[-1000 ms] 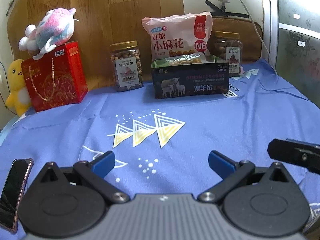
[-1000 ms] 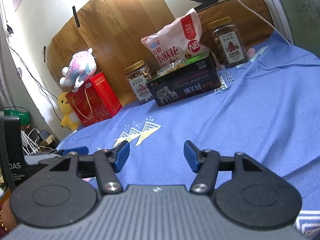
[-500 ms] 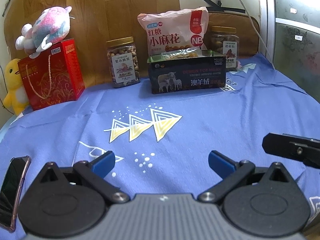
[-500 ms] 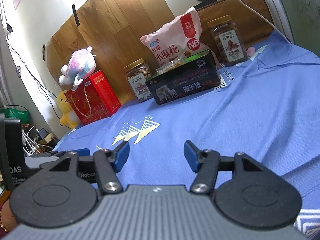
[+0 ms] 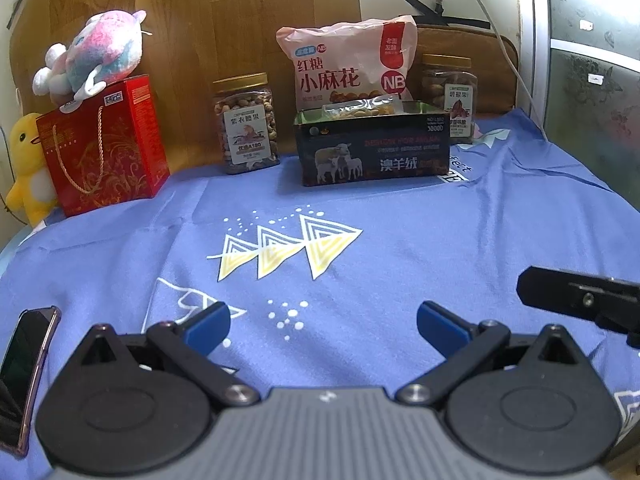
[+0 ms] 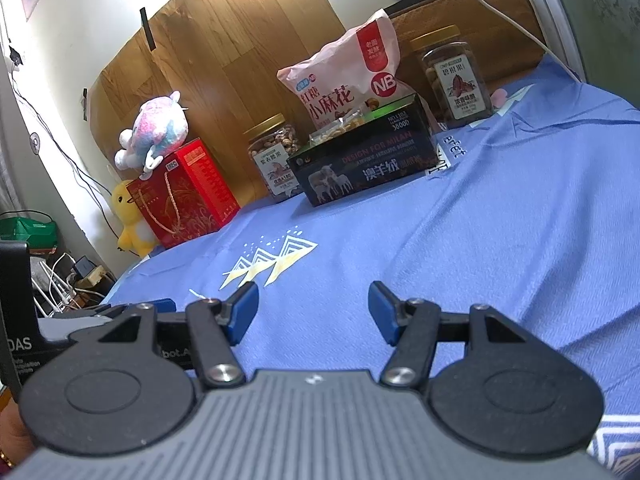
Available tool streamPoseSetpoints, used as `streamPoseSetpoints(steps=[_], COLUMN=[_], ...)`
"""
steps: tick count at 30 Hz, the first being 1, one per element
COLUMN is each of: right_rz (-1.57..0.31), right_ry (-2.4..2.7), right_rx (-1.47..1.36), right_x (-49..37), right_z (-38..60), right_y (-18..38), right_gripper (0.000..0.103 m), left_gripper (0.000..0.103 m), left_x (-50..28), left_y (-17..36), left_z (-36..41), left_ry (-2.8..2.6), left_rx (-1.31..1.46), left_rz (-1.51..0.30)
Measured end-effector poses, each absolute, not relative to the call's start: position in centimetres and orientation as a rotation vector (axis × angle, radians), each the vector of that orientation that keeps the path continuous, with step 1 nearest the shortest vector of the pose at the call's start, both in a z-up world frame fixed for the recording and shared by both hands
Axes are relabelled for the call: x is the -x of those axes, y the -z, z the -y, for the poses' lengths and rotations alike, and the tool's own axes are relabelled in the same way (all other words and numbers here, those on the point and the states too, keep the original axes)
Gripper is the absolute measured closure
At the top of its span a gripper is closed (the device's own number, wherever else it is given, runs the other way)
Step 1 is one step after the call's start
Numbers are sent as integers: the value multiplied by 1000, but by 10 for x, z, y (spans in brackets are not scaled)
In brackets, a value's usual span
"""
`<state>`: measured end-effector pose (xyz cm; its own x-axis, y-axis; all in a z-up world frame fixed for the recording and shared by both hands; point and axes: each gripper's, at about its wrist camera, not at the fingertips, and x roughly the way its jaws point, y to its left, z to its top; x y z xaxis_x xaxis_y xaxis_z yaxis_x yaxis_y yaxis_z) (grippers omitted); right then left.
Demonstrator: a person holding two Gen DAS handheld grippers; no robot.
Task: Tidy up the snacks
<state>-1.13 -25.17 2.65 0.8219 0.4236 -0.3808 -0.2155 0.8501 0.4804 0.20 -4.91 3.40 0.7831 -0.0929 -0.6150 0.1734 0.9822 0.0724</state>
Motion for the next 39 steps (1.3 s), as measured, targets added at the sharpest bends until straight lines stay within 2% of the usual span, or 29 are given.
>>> streamPoseSetpoints(steps=[10,16,39], right_rz=[-501,-504,-514], right_ry=[-352,-346,-338], right_rx=[-437,-442,-451], right_x=[11,11,12], right_z=[252,252,254], right_y=[-26,-23,-20], right_gripper=[39,39,35], left_gripper=[0,0,0], left_x=[0,-3,-5], left_y=[-32,-25,-20], left_z=[51,52,52], left_ry=[111,117,87], left_rx=[-155,-156,-177], left_rz=[-674,-746,-764])
